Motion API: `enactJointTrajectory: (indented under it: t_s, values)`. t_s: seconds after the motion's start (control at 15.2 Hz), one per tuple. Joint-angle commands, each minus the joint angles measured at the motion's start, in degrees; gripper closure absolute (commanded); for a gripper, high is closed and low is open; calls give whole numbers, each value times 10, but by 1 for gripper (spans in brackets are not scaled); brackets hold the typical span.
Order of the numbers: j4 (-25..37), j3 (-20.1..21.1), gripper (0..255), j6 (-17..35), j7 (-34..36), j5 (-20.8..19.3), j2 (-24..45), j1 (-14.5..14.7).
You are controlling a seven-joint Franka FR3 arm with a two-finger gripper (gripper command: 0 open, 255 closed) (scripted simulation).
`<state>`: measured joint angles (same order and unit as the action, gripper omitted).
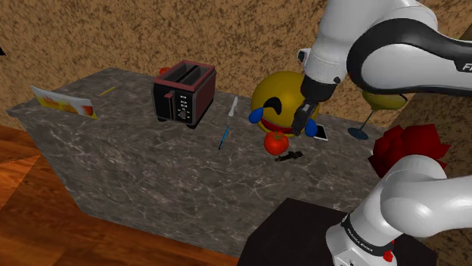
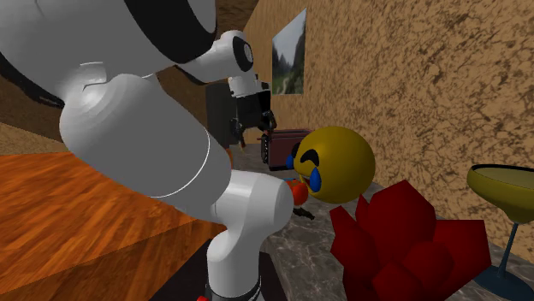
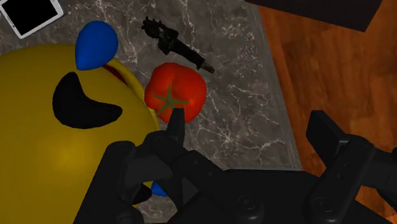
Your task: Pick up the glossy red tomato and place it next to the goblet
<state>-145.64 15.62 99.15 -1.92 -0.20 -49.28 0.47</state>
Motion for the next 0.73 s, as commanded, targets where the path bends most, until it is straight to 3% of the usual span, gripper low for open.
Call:
enactJointTrajectory:
  t_s: [0.0, 0.2, 0.4, 0.53, 0.66]
  values:
    - [-52, 46, 0, 62, 29, -27, -14, 1]
    - [-117, 119, 0, 152, 83, -71, -16, -7]
    - [-169, 205, 0, 244, 154, -128, 3, -38]
    - [-194, 275, 0, 305, 215, -177, 23, -80]
    - [-209, 359, 0, 363, 288, -237, 45, -148]
